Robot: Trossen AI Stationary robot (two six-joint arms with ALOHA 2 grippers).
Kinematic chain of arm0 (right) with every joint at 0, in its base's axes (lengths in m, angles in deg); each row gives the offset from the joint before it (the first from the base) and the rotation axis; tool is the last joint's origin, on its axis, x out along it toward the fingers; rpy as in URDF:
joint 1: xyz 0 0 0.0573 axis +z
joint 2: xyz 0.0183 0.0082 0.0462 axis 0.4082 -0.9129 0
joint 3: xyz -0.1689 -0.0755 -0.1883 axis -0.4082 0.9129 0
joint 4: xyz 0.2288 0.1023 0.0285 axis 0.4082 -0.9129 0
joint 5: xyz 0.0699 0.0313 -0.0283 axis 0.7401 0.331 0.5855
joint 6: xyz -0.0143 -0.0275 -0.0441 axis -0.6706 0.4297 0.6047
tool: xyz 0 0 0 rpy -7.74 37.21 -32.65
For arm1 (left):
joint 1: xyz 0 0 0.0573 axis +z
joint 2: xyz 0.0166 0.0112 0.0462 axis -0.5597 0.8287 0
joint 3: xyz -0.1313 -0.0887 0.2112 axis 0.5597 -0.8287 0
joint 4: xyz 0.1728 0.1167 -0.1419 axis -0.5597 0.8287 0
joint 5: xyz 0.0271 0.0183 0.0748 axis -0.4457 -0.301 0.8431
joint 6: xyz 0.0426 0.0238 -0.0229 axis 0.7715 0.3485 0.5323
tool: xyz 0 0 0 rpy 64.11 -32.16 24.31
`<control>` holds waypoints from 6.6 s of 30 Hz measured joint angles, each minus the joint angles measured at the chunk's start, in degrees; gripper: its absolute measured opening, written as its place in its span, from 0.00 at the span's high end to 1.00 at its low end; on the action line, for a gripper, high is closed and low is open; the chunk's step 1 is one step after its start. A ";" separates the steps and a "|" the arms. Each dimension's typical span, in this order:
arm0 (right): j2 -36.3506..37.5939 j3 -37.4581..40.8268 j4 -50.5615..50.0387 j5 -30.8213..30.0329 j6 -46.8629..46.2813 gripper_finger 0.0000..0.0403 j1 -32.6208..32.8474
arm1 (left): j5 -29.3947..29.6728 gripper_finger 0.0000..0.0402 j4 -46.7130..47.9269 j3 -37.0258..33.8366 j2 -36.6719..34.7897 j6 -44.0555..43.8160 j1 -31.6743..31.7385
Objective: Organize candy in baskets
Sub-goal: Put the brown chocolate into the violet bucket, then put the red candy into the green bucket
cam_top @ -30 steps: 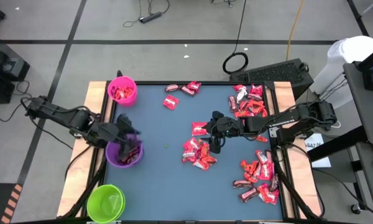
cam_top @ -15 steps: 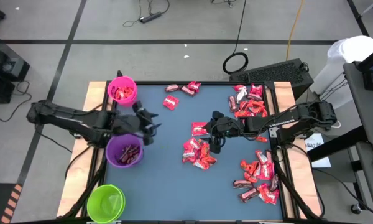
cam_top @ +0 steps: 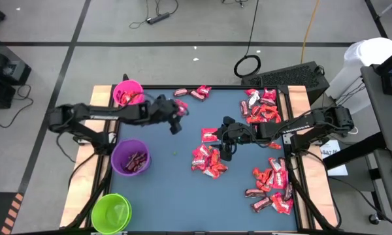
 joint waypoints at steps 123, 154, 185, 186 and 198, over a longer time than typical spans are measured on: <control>-0.01 -0.02 0.00 0.00 -0.55 0.41 0.01 | -10.14 0.82 73.57 18.71 -16.67 -42.27 -38.89; -0.02 -0.02 0.94 0.00 -0.94 0.41 0.02 | -7.73 0.54 67.13 11.02 -17.19 -40.45 -45.20; -2.26 -0.04 0.94 -0.52 0.88 0.41 0.00 | 6.62 0.53 17.52 7.25 -5.06 -0.57 -39.42; -3.28 -0.04 1.19 -0.59 0.99 0.41 -0.08 | 5.43 0.53 16.00 6.10 -5.10 0.00 -39.12; -12.48 -0.04 2.10 -8.79 5.25 0.41 -2.31 | 3.40 0.53 -14.21 -11.06 -8.36 4.26 -35.50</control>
